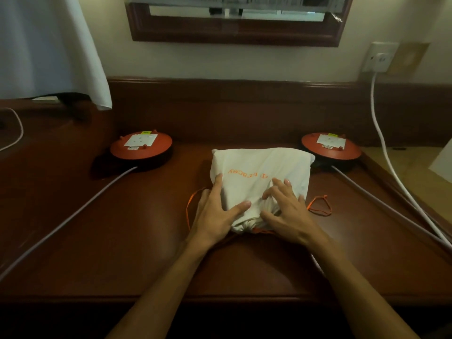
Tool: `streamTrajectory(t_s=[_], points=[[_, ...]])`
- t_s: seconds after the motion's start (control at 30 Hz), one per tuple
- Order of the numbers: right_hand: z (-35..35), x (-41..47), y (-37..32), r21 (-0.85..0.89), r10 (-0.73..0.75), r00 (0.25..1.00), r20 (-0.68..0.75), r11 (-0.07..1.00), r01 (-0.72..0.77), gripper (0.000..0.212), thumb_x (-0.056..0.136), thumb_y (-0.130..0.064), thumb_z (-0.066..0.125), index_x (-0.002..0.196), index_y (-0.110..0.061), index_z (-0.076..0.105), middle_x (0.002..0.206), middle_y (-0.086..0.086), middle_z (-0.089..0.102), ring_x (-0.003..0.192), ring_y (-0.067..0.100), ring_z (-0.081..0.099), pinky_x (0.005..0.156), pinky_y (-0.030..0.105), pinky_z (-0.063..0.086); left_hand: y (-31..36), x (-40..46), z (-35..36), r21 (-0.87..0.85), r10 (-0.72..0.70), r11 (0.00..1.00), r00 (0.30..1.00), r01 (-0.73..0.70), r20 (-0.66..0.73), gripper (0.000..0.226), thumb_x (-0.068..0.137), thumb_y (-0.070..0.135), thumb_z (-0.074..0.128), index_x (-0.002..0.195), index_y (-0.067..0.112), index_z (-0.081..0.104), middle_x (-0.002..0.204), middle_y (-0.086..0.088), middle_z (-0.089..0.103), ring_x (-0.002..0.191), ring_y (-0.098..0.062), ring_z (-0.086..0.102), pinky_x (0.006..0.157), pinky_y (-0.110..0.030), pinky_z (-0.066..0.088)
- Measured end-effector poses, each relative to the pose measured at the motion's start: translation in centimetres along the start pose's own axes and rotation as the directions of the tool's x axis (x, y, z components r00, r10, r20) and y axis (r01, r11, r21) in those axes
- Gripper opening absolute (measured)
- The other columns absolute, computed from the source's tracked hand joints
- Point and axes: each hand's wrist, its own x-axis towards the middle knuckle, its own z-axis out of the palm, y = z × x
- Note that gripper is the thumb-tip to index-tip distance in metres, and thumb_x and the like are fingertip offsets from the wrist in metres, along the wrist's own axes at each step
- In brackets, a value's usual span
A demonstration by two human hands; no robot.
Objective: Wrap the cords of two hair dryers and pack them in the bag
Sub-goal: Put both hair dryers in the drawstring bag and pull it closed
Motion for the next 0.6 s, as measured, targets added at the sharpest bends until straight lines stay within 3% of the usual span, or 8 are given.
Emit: streamTrajectory(t_s=[0.1,0.2,0.27,0.37,0.5,0.6], points=[[1.0,-2.2,-1.1,-0.076,-0.064,0.995,-0.077,0.995,0.059,0.053,0.093,-0.064,0.049,0.139,-0.037,0.046,0.170,-0.004,0.003,0.155,0.020,-0.015,0.123,0.058,-0.004,-0.8,0.3,-0.1,-0.135,-0.012,0.991,1.000,0.011,-0.011,0.096,0.076,0.067,0.074,0.154,0.039,0.027,0.152,0.007,0.046,0.140,-0.019,0.043,0.111,-0.043,0.042],[2.5,-4.3,-1.4,-0.322,-0.150,0.988,0.034,0.934,0.153,0.075,0.086,-0.081,0.033,0.148,-0.039,0.036,0.169,-0.008,0.000,0.154,0.021,-0.021,0.124,0.058,-0.003,-2.1,1.0,-1.0,-0.272,-0.043,0.960,0.995,0.066,0.089,0.105,0.061,0.059,0.088,0.148,0.042,0.034,0.148,0.009,0.050,0.134,-0.017,0.050,0.107,-0.046,0.049],[2.9,-4.0,-0.9,-0.385,-0.180,0.984,-0.002,0.908,0.165,0.071,0.086,-0.079,0.033,0.143,-0.038,0.042,0.166,-0.003,0.022,0.156,0.028,-0.003,0.123,0.061,0.009,-2.3,1.2,-1.0,-0.311,-0.076,0.945,0.994,0.098,0.082,0.101,0.059,0.043,0.090,0.144,0.041,0.037,0.138,0.004,0.055,0.125,-0.020,0.056,0.101,-0.045,0.053],[2.3,-2.4,-0.8,-0.469,-0.220,0.975,-0.027,0.865,0.181,0.061,0.086,-0.074,0.042,0.130,-0.034,0.055,0.144,0.000,0.051,0.146,0.033,0.031,0.115,0.065,0.026,-1.4,1.1,-0.6,-0.324,-0.103,0.941,0.995,0.092,-0.015,0.094,0.065,0.031,0.086,0.146,0.032,0.039,0.134,0.007,0.053,0.121,-0.017,0.054,0.096,-0.037,0.054],[1.7,-1.5,0.0,-0.439,-0.359,0.933,-0.013,0.841,0.317,0.041,0.087,-0.056,0.059,0.114,-0.025,0.062,0.132,0.001,0.060,0.136,0.033,0.044,0.109,0.060,0.037,-0.9,0.6,-0.2,-0.244,0.025,0.969,0.995,-0.048,-0.096,0.096,0.069,0.026,0.079,0.150,0.033,0.028,0.129,0.018,0.042,0.124,-0.014,0.047,0.101,-0.043,0.052],[0.9,-0.9,0.5,-0.332,-0.391,0.920,-0.025,0.871,0.361,0.032,0.087,-0.045,0.062,0.112,-0.024,0.061,0.133,-0.004,0.060,0.137,0.028,0.042,0.108,0.057,0.038,-1.0,0.6,0.0,-0.229,0.043,0.971,0.994,-0.064,-0.096,0.105,0.073,0.021,0.080,0.155,0.037,0.015,0.147,0.012,0.038,0.134,-0.019,0.045,0.105,-0.048,0.050]])
